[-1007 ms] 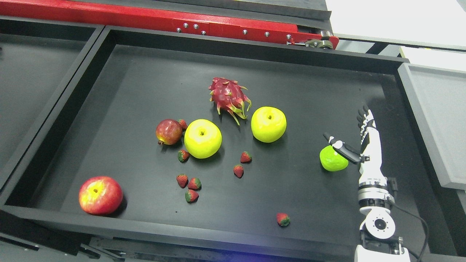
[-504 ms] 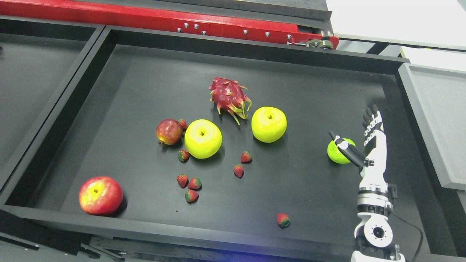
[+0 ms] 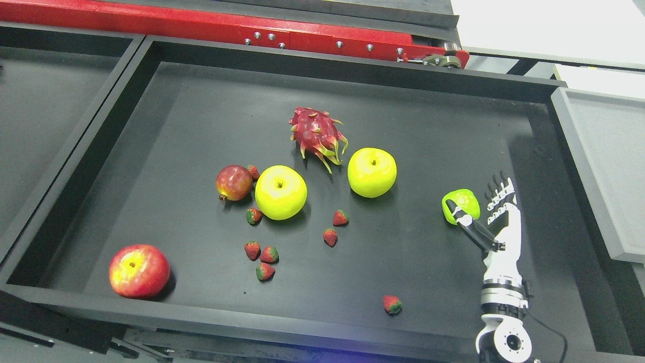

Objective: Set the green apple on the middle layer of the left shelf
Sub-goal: 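Withdraw the open right hand from the apple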

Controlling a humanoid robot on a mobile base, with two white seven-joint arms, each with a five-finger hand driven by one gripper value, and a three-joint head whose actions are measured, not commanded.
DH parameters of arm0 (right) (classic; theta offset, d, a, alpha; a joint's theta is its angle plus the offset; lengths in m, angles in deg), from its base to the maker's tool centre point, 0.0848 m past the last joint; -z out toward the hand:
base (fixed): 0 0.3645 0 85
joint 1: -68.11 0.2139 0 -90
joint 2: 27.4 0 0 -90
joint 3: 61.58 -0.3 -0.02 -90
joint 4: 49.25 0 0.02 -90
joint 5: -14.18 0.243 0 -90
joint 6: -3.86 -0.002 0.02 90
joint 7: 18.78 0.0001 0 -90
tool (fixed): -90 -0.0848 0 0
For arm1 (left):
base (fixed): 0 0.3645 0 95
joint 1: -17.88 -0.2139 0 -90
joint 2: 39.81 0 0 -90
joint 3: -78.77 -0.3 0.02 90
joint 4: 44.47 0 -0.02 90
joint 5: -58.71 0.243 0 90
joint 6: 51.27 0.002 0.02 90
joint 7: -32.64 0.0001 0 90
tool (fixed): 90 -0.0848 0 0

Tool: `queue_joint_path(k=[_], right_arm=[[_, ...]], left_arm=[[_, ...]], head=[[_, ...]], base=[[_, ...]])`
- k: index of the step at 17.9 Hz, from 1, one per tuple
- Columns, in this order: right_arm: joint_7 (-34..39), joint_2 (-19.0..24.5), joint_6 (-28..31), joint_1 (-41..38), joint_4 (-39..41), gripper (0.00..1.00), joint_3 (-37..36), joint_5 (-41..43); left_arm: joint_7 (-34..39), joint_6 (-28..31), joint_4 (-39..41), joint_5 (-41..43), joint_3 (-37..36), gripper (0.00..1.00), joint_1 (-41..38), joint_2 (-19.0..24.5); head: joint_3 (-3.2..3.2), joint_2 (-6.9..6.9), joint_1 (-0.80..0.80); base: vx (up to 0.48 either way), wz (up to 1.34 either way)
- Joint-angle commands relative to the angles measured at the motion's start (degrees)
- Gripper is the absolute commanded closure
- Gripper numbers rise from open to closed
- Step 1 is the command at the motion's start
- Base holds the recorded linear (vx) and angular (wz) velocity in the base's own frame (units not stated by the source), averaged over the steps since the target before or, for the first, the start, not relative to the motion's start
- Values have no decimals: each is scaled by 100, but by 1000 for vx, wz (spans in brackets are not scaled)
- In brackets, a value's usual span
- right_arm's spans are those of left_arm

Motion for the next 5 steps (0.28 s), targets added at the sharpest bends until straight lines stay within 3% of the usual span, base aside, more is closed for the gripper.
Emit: queue_joint_path(k=[1, 5], right_arm=[[1, -100, 0, -136, 169, 0, 238, 122], [1, -100, 17, -136, 169, 0, 229, 122]], left_arm=[[-5, -2, 0, -7, 0, 0, 123, 100], [-5, -2, 0, -7, 0, 0, 123, 100]], head=[[0, 0, 0], [0, 0, 0]], base=[[0, 0], [0, 0]])
